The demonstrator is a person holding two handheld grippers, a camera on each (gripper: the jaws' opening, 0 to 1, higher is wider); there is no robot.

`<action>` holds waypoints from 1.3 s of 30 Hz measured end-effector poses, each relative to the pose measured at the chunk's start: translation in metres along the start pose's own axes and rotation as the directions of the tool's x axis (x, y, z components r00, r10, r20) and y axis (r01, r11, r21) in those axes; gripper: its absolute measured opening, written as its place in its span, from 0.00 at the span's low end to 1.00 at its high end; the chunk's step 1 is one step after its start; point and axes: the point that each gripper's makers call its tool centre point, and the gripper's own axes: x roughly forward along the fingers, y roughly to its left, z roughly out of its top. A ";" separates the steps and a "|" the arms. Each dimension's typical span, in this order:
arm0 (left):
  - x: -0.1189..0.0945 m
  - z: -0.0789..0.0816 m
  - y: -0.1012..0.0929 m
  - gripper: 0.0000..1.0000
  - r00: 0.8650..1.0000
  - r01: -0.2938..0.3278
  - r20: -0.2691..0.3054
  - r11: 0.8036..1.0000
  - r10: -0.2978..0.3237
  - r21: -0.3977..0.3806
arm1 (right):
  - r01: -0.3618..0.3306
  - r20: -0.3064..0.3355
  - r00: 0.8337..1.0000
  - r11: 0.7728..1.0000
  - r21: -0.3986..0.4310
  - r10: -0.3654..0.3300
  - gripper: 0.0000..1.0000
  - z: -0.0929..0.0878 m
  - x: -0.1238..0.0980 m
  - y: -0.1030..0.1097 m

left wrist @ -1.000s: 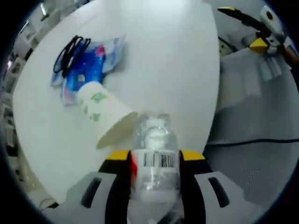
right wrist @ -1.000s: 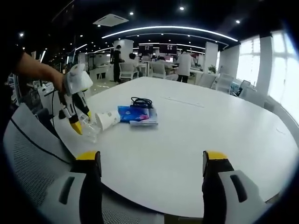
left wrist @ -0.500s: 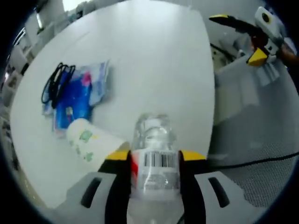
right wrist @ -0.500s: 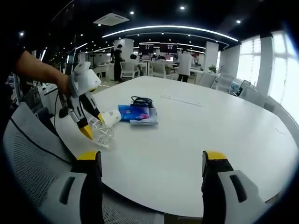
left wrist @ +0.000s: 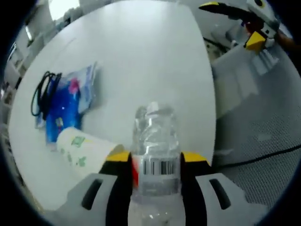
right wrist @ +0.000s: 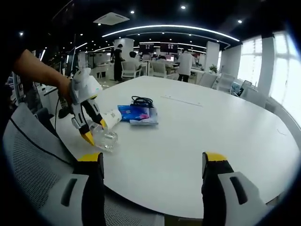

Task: Arrange the tabletop items into an orderly group along one side of the table until the central work area is clear of visible clutter.

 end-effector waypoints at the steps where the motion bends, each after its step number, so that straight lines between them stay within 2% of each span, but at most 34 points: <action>1: 0.001 -0.002 0.001 0.37 1.000 -0.002 -0.003 1.000 0.002 0.005 | 0.000 0.000 1.000 1.000 0.000 0.000 0.86 0.000 0.000 0.000; 8: 0.005 -0.006 0.003 0.37 1.000 -0.004 0.010 1.000 0.004 0.011 | -0.001 -0.005 1.000 1.000 0.001 0.001 0.85 -0.001 0.000 0.000; 17: 0.006 -0.004 0.007 0.38 0.999 -0.015 0.048 0.996 0.011 0.086 | -0.008 -0.015 1.000 1.000 -0.004 0.008 0.84 -0.003 0.001 0.001; 20: 0.006 -0.003 0.008 0.39 0.997 -0.028 0.071 0.991 0.019 0.133 | -0.009 -0.018 1.000 1.000 -0.005 0.009 0.83 -0.003 0.000 0.002; 30: 0.004 -0.001 0.009 0.40 0.995 -0.038 0.098 0.991 0.026 0.130 | -0.011 -0.023 1.000 1.000 -0.005 0.010 0.83 -0.004 0.001 0.002; 34: -0.006 0.001 0.010 0.39 0.992 -0.038 0.120 0.995 0.026 0.093 | -0.018 -0.030 0.999 1.000 -0.008 0.017 0.83 -0.005 0.001 0.003; 39: -0.016 -0.001 0.010 0.42 0.992 -0.043 0.123 0.995 0.032 0.086 | -0.028 -0.039 0.999 1.000 -0.010 0.028 0.84 -0.006 0.001 0.005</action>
